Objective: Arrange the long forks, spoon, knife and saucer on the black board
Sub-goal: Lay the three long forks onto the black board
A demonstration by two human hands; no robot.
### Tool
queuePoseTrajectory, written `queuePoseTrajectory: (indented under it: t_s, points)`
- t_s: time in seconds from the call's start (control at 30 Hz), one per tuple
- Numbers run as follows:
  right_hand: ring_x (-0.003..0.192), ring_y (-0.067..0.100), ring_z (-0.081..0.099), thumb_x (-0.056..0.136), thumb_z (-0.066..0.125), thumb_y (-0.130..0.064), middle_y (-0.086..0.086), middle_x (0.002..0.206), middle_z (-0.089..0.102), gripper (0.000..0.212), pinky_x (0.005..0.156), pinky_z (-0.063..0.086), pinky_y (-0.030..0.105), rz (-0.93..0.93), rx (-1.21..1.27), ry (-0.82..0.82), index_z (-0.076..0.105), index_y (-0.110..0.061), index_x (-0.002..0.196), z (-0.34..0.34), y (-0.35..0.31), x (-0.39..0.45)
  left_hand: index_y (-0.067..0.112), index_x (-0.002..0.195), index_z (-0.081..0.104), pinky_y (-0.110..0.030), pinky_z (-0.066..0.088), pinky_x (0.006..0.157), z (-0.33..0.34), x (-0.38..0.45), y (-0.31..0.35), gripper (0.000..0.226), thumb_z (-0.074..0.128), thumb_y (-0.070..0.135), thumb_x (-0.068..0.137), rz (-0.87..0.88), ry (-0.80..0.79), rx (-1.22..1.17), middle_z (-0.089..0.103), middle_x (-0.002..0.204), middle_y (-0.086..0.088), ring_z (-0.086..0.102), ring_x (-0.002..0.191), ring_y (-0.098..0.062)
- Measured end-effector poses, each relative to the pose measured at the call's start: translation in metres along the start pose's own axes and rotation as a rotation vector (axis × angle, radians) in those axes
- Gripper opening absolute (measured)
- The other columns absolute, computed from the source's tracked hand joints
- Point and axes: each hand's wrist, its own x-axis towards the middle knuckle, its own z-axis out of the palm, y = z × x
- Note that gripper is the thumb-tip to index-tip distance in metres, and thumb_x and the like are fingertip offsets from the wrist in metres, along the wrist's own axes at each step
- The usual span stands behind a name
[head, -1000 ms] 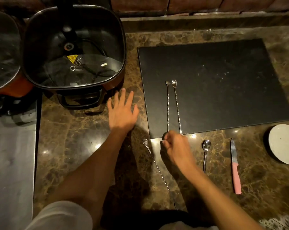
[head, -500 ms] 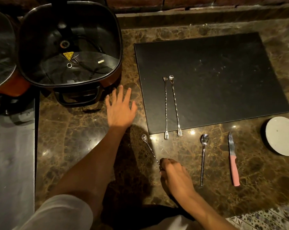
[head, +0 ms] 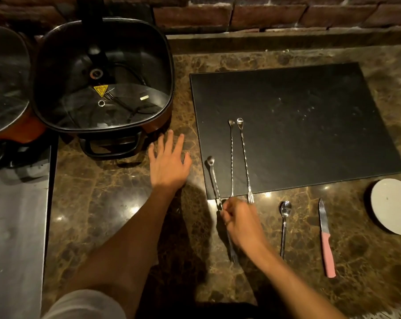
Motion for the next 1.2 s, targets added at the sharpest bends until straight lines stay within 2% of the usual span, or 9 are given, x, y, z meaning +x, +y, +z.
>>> queuePoseTrajectory:
  t_s: [0.1, 0.23, 0.4, 0.5, 0.63, 0.9, 1.03, 1.2]
  points:
    - [0.072, 0.019, 0.062, 0.087, 0.054, -0.007, 0.002, 0.074, 0.064, 0.013, 0.065, 0.051, 0.032, 0.023, 0.010, 0.076, 0.057, -0.016, 0.078, -0.006, -0.017, 0.041, 0.029, 0.157, 0.034, -0.055, 0.013, 0.123, 0.002, 0.001, 0.000, 0.061, 0.034, 0.049, 0.099, -0.003, 0.004, -0.007, 0.028, 0.168, -0.007, 0.025, 0.153, -0.031]
    - [0.080, 0.033, 0.063, 0.087, 0.057, -0.016, 0.012, 0.084, 0.067, 0.007, 0.069, 0.054, 0.038, 0.056, -0.051, 0.122, 0.061, -0.015, 0.082, -0.007, -0.037, 0.082, 0.030, 0.156, 0.035, -0.055, 0.014, 0.122, 0.004, 0.001, -0.001, 0.061, 0.035, 0.047, 0.098, -0.006, 0.017, -0.019, 0.031, 0.167, -0.007, 0.027, 0.152, -0.031]
    - [0.088, 0.042, 0.062, 0.086, 0.057, -0.009, 0.020, 0.094, 0.065, 0.008, 0.068, 0.049, 0.037, 0.080, -0.133, 0.145, 0.065, -0.009, 0.088, -0.003, -0.050, 0.108, 0.029, 0.154, 0.040, -0.056, 0.020, 0.121, 0.005, 0.001, -0.001, 0.061, 0.038, 0.047, 0.096, -0.011, 0.056, -0.028, 0.037, 0.163, -0.007, 0.032, 0.150, -0.030]
    - [0.086, 0.041, 0.063, 0.086, 0.055, -0.004, 0.020, 0.090, 0.065, 0.011, 0.062, 0.043, 0.034, 0.064, -0.173, 0.148, 0.065, -0.008, 0.085, -0.002, -0.052, 0.113, 0.029, 0.153, 0.040, -0.055, 0.019, 0.121, 0.005, 0.001, 0.000, 0.061, 0.037, 0.048, 0.096, -0.012, 0.063, -0.022, 0.038, 0.163, -0.007, 0.033, 0.149, -0.029]
    - [0.087, 0.040, 0.063, 0.086, 0.057, -0.003, 0.018, 0.092, 0.065, 0.010, 0.061, 0.036, 0.031, 0.031, -0.234, 0.183, 0.064, -0.009, 0.091, -0.001, -0.053, 0.110, 0.029, 0.154, 0.039, -0.056, 0.020, 0.121, 0.005, 0.000, 0.000, 0.061, 0.036, 0.047, 0.096, -0.011, 0.051, -0.018, 0.037, 0.164, -0.006, 0.032, 0.150, -0.029]
    - [0.091, 0.042, 0.063, 0.087, 0.054, -0.002, 0.021, 0.098, 0.064, 0.013, 0.068, 0.045, 0.039, -0.006, -0.268, 0.195, 0.061, -0.004, 0.098, -0.003, -0.055, 0.107, 0.028, 0.154, 0.041, -0.056, 0.019, 0.122, 0.001, 0.000, 0.001, 0.060, 0.039, 0.046, 0.096, -0.018, 0.026, -0.024, 0.035, 0.165, -0.006, 0.032, 0.150, -0.030]
    - [0.090, 0.039, 0.062, 0.092, 0.054, -0.012, 0.019, 0.098, 0.065, 0.010, 0.070, 0.047, 0.039, 0.017, -0.160, 0.213, 0.061, -0.005, 0.095, -0.008, -0.047, 0.100, 0.027, 0.154, 0.041, -0.056, 0.018, 0.121, -0.001, 0.000, 0.001, 0.060, 0.036, 0.046, 0.097, -0.015, 0.014, -0.026, 0.035, 0.165, -0.007, 0.031, 0.150, -0.031]
    - [0.074, 0.026, 0.061, 0.089, 0.057, -0.006, 0.006, 0.076, 0.066, 0.010, 0.066, 0.043, 0.032, 0.056, 0.077, 0.316, 0.061, -0.011, 0.081, -0.034, -0.001, 0.054, 0.025, 0.154, 0.042, -0.057, 0.020, 0.121, -0.001, -0.001, 0.002, 0.060, 0.034, 0.046, 0.098, 0.000, 0.014, -0.006, 0.036, 0.164, -0.009, 0.032, 0.150, -0.033]
